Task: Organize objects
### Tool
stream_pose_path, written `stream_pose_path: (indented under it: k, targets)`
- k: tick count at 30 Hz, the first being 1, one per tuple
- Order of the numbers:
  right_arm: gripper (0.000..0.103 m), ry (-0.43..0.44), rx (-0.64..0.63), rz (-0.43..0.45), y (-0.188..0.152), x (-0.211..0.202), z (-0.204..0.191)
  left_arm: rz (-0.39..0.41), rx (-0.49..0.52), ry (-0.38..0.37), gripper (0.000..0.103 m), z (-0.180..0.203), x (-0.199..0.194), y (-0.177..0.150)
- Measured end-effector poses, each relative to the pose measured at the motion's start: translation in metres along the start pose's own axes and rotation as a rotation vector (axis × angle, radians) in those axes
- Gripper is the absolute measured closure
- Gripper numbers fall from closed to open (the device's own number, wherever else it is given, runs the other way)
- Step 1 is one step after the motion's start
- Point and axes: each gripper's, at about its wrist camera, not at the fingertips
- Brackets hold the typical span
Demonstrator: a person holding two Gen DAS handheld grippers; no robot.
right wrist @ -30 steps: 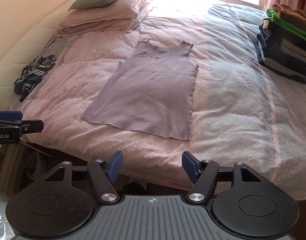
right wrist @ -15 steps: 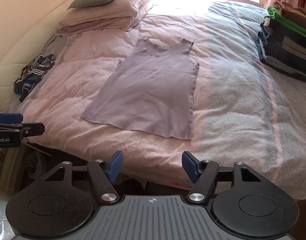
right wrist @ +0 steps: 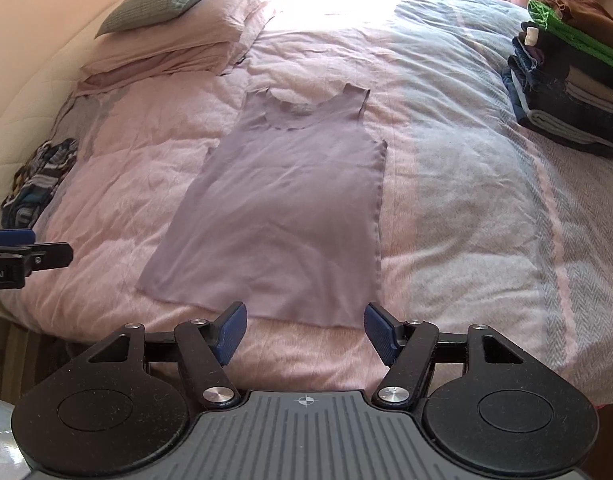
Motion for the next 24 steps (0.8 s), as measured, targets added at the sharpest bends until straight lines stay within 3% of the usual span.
stream_pose_path:
  k: [9,16,24]
  targets:
    - [0.041,-0.055,0.072,-0.015,0.059,0.055,0.002,-0.03,0.08,-0.037,0.027,-0.034,0.07,0.08]
    - [0.041,-0.082,0.143,-0.077,0.077,0.099,0.016,-0.087,0.16,-0.068,0.027,-0.04,0.134,0.112]
    - [0.041,-0.093,0.094,-0.1,0.111,0.14,0.051,-0.068,0.193,-0.114,0.026,-0.052,0.201,0.156]
Point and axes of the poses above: each gripper's, at about its wrist camera, not at the fingertips, and x roughly the way its jaws point, z to its right, y to its top, and after that the axes turned 4 degrees about y, right-handed
